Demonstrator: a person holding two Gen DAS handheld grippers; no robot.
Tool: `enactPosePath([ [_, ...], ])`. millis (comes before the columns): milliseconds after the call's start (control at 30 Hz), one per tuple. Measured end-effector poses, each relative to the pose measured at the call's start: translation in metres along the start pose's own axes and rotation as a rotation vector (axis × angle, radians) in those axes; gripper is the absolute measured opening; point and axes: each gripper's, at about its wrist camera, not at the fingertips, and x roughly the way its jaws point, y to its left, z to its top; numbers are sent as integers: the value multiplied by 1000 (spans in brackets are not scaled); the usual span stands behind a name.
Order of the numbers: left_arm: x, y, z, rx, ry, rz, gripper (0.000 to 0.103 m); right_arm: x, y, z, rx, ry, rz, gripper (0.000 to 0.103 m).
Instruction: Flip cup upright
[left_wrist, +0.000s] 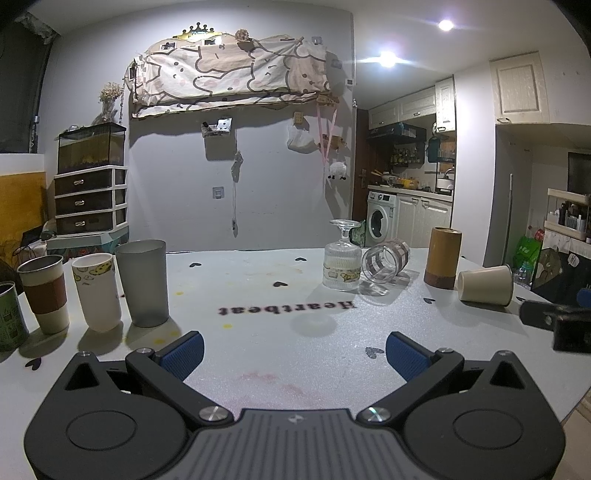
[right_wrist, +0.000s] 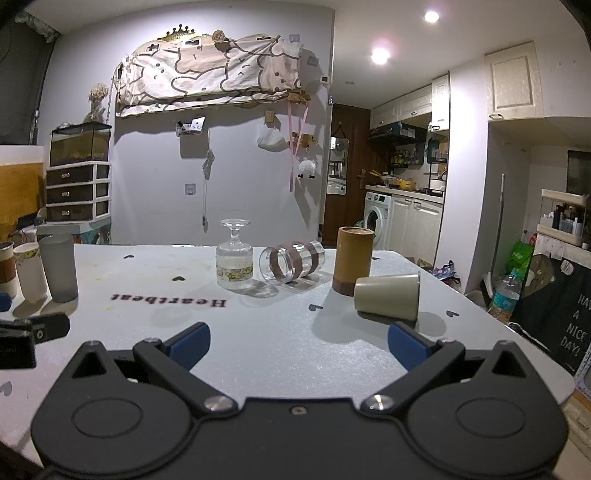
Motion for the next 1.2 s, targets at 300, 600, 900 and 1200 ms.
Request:
enactPosePath([
  [300,-2,7,-2,1,-3,12,103,44,-5,19,61,-25,-36,103],
  [600,-3,16,-7,-2,-9,37,103,113,-16,91,128,-59,17,103],
  [900,1,33,-17,-11,9,63,103,207,31,143,101,25,141,103],
  [1200,7,65,-26,-52,40,104,103,300,77,157,108,179,142,96],
])
